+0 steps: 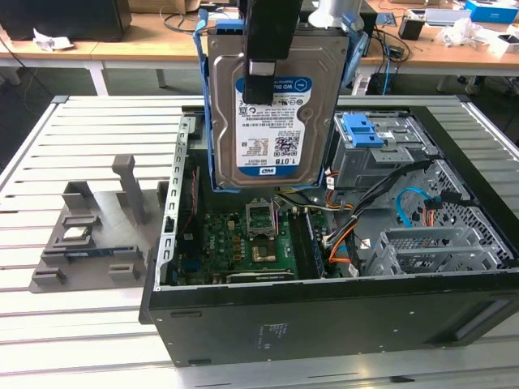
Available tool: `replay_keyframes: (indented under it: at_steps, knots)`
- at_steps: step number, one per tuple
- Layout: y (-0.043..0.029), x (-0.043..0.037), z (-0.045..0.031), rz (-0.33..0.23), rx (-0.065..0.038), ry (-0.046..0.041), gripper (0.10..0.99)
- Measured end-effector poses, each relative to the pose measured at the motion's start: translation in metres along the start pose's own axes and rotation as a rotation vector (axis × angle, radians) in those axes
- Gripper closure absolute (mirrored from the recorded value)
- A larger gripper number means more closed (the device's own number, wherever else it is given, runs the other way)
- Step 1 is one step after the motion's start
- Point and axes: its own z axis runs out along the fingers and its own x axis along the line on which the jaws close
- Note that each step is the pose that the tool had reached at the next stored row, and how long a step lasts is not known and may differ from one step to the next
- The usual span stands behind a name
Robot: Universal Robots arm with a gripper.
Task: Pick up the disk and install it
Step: 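Pick up the disk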
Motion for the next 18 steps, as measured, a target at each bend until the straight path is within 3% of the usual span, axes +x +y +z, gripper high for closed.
replay_keyframes:
  at_steps: [3,14,18]
  knots:
    - [-0.0011,0.0032,0.0038,0.000,0.000,0.0001,0.722]
    - [-0.0069,0.0124,0.0327,0.000,0.000,-0.0001,0.722]
    - [-0.0074,0.0139,0.0374,0.000,0.000,0.0000,0.722]
